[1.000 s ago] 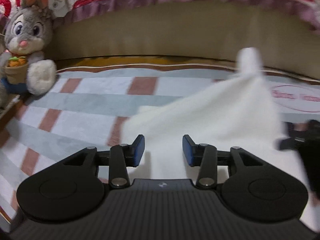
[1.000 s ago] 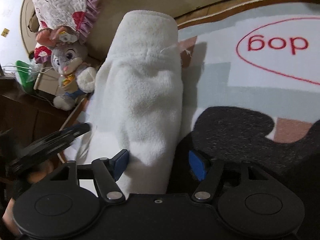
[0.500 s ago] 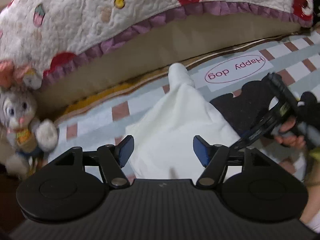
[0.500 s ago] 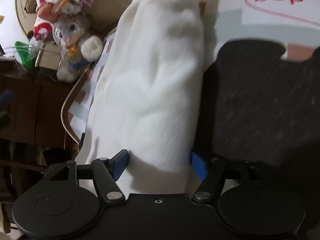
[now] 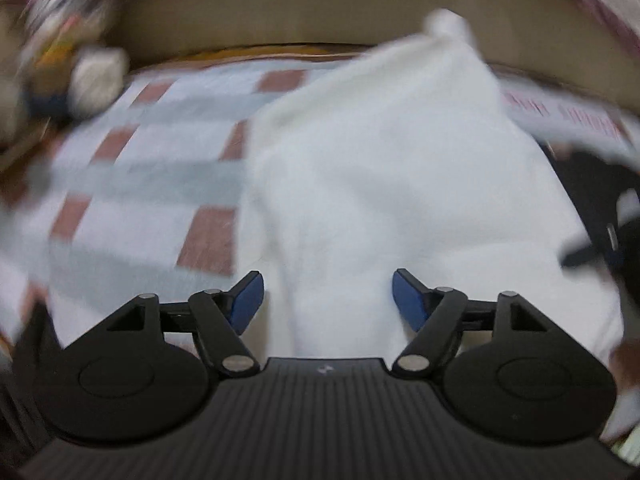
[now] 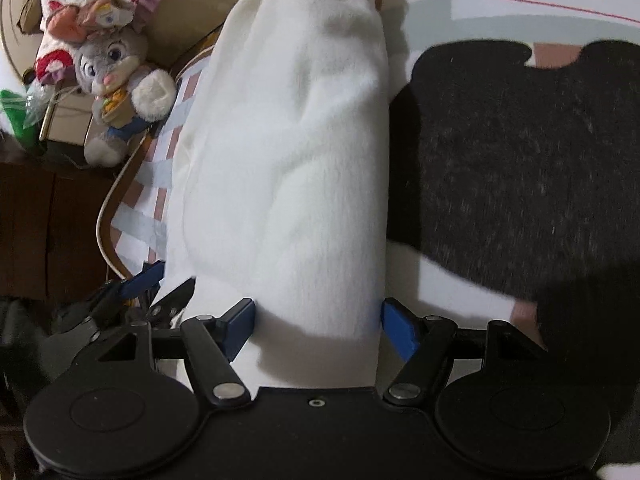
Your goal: Fold clothes
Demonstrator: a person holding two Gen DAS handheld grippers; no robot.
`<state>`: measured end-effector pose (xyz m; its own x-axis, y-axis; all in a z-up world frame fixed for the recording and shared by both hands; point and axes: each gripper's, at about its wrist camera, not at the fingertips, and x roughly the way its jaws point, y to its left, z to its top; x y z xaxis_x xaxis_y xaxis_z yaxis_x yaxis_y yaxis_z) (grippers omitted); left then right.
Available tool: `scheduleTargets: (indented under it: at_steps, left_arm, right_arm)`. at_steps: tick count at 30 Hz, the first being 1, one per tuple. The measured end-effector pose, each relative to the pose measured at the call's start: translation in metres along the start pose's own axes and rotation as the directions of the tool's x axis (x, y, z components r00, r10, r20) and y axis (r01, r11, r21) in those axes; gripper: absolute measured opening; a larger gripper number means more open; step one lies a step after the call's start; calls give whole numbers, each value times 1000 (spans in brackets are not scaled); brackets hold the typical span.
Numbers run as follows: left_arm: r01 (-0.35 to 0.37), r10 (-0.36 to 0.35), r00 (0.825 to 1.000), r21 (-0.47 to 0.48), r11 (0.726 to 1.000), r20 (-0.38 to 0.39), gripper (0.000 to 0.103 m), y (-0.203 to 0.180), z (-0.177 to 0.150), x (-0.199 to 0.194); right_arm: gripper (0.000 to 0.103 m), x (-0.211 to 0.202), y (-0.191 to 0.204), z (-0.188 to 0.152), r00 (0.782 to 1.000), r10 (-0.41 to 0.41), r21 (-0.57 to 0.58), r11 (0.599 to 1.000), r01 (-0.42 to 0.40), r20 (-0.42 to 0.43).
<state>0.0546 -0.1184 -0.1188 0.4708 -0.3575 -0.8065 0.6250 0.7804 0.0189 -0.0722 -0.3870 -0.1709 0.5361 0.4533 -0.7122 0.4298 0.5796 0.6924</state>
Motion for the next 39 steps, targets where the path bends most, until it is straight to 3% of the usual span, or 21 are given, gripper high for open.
scheduleTargets:
  at_steps: [4, 9, 13, 17, 24, 30, 35, 39]
  left_arm:
    - [70, -64, 997, -170, 983, 37, 73, 36, -20, 7]
    - [186, -174, 983, -323, 928, 66, 80, 75, -38, 18]
    - [235, -236, 971, -343, 909, 41, 80, 83, -33, 25]
    - [276, -288, 958, -350, 895, 19, 80, 88, -28, 32]
    - [342, -373, 928, -362, 867, -17, 84, 97, -20, 45]
    - [330, -364, 931, -335, 883, -42, 87, 98, -14, 54]
    - [320, -356, 933, -312, 895, -63, 103, 99, -10, 62]
    - [348, -384, 923, -352, 869, -36, 103, 104, -8, 69]
  right_arm:
    - [75, 0, 10, -12, 999, -47, -7, 999, 47, 4]
    - [76, 0, 45, -13, 983, -182, -133, 975, 179, -14]
    - [75, -15, 60, -3, 965, -236, -189, 948, 255, 118]
    - [75, -16, 45, 10, 966, -182, -164, 963, 213, 186]
    - [76, -2, 9, 29, 984, -44, -75, 996, 57, 171]
    - [78, 14, 6, 38, 988, -13, -88, 996, 27, 157]
    - [82, 26, 0, 46, 986, 21, -100, 995, -5, 163]
    - [82, 32, -2, 52, 983, 43, -127, 992, -21, 177]
